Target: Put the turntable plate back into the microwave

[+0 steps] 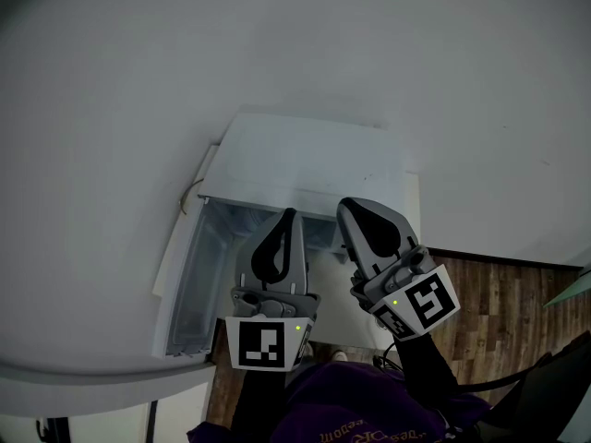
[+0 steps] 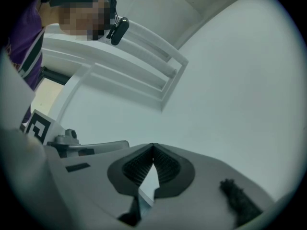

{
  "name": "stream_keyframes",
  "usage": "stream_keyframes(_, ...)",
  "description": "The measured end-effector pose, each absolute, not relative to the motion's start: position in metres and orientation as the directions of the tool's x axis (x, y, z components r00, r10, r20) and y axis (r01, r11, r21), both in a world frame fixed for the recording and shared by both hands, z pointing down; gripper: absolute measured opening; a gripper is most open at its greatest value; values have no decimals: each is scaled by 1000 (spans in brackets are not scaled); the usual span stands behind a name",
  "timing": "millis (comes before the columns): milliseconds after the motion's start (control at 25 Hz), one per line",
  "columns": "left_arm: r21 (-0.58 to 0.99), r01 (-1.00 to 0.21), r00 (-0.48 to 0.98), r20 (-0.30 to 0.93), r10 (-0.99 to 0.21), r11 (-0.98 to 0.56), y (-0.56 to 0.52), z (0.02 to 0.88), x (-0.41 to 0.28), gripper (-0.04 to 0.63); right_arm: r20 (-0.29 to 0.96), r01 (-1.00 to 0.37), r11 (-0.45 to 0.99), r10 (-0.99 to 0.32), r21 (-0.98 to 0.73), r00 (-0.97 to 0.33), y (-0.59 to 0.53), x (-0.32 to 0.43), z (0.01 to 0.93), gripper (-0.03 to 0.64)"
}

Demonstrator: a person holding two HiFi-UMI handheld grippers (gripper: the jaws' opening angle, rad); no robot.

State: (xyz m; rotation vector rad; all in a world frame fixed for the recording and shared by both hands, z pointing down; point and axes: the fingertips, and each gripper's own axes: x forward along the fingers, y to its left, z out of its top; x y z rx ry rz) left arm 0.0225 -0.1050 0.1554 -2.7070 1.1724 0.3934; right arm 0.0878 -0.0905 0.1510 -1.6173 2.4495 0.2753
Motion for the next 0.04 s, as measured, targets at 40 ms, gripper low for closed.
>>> stream_keyframes(40, -45, -733, 658, -298, -691, -679, -105, 156, 23, 3, -264, -921, 386, -885, 43, -383, -91, 88, 151, 11)
